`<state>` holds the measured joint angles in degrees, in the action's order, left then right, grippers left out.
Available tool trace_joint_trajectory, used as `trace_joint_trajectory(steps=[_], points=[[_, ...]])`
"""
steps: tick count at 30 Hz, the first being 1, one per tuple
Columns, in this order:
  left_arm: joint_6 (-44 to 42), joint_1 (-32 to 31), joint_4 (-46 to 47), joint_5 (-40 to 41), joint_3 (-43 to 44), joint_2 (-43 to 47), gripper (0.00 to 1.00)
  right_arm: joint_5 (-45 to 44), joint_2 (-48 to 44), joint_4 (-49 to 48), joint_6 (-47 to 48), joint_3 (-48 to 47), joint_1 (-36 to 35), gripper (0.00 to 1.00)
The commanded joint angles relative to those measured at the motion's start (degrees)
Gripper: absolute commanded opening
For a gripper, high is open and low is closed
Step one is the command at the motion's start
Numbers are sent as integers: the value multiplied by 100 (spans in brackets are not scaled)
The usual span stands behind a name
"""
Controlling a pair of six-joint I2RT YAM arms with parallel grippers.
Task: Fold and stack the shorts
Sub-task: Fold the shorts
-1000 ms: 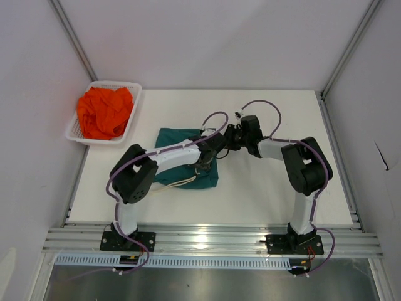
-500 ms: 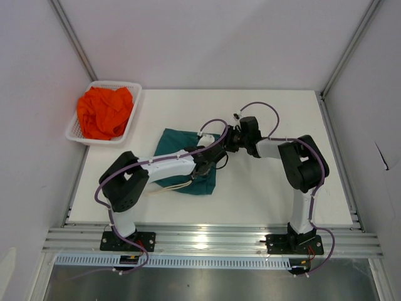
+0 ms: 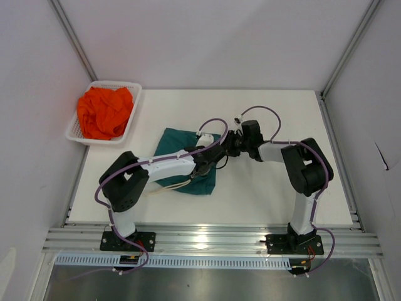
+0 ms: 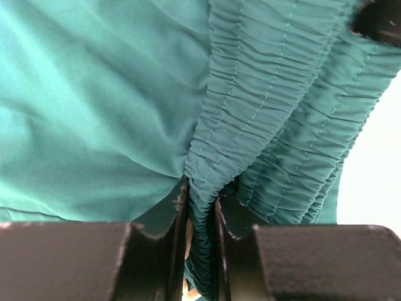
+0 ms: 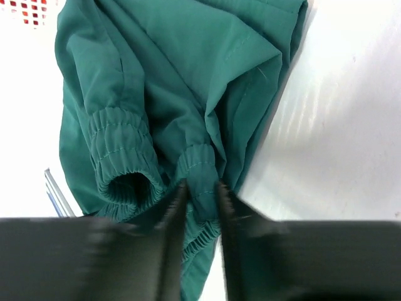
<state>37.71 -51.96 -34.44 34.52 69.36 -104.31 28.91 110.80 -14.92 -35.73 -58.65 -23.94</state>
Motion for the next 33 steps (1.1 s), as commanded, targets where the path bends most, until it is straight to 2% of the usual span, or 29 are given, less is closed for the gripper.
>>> trace_joint_trajectory(steps=[1,4,7,13,15,19,24,28,33], points=[[175,-15,130,239,104,95,20,141,-235,-134,22,100,-49,17],[140,-24,148,336,51,192,18,194,-235,-126,-13,3,-58,6],[87,-24,69,450,51,332,15,186,-296,-3,4,-163,-93,0],[-18,-173,-63,994,16,675,10,133,-454,296,66,-506,-189,0],[-106,-261,-28,1126,-54,728,6,124,-437,419,83,-691,-198,0],[-80,-384,-177,1478,-90,815,4,89,-402,613,127,-963,-198,0],[-307,-499,-2,1549,-230,904,3,150,-104,753,109,-1507,-216,0],[-510,-551,42,1522,-178,755,4,159,388,841,171,-2008,-207,0],[-555,-569,-116,1391,86,140,6,168,872,736,171,-2238,-198,0]])
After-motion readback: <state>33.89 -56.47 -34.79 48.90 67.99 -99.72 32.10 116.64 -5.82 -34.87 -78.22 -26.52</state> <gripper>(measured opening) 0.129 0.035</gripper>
